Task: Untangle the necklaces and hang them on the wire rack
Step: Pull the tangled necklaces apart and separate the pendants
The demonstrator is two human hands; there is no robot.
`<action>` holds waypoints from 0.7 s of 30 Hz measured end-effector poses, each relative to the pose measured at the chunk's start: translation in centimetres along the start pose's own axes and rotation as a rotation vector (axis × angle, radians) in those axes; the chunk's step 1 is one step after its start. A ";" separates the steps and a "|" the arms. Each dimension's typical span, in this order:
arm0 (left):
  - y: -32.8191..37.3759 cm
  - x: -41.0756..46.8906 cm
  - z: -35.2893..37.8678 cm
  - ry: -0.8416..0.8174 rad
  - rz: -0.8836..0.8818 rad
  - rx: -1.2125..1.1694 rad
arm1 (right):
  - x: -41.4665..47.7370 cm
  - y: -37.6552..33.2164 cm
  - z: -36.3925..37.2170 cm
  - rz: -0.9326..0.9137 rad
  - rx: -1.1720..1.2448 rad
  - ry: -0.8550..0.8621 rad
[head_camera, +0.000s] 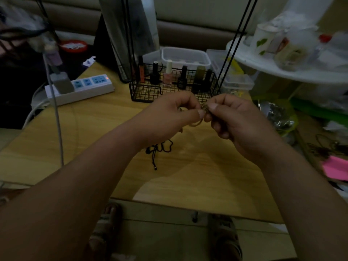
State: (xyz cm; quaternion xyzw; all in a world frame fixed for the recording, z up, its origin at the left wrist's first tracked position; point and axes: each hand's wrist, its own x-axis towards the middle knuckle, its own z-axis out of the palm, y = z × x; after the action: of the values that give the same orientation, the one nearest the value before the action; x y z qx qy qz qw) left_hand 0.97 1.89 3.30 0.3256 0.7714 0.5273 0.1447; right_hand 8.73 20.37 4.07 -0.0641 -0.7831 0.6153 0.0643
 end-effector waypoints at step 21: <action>-0.4 -0.3 -0.3 0.003 -0.033 -0.020 | -0.6 0.3 0.4 0.009 -0.201 -0.025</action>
State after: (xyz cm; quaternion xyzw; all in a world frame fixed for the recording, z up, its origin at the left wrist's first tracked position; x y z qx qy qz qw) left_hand 0.86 1.43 3.05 0.3103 0.7715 0.5332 0.1555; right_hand 9.28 19.95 3.68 -0.0661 -0.8414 0.5345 0.0446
